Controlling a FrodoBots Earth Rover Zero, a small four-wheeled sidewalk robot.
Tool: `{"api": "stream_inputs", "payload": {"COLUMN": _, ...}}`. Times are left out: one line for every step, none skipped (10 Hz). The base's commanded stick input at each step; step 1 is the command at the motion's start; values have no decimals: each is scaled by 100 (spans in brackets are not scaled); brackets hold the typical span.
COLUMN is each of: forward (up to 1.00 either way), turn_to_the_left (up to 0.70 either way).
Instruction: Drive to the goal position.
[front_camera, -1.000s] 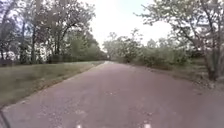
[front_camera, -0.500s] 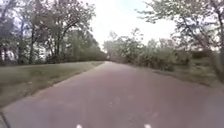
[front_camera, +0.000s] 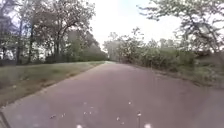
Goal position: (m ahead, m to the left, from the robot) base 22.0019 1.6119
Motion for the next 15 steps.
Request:
{"api": "stream_inputs", "payload": {"forward": 100, "turn_to_the_left": 0}}
{"api": "stream_inputs", "payload": {"forward": 100, "turn_to_the_left": 0}}
{"api": "stream_inputs", "payload": {"forward": 100, "turn_to_the_left": 0}}
{"api": "stream_inputs", "payload": {"forward": 100, "turn_to_the_left": 0}}
{"api": "stream_inputs", "payload": {"forward": 100, "turn_to_the_left": 0}}
{"api": "stream_inputs", "payload": {"forward": 100, "turn_to_the_left": 0}}
{"api": "stream_inputs", "payload": {"forward": 100, "turn_to_the_left": 0}}
{"api": "stream_inputs", "payload": {"forward": 100, "turn_to_the_left": 0}}
{"api": "stream_inputs", "payload": {"forward": 100, "turn_to_the_left": 0}}
{"api": "stream_inputs", "payload": {"forward": 100, "turn_to_the_left": 0}}
{"api": "stream_inputs", "payload": {"forward": 100, "turn_to_the_left": 0}}
{"api": "stream_inputs", "payload": {"forward": 100, "turn_to_the_left": 0}}
{"api": "stream_inputs", "payload": {"forward": 100, "turn_to_the_left": 0}}
{"api": "stream_inputs", "payload": {"forward": 100, "turn_to_the_left": 0}}
{"api": "stream_inputs", "payload": {"forward": 100, "turn_to_the_left": 0}}
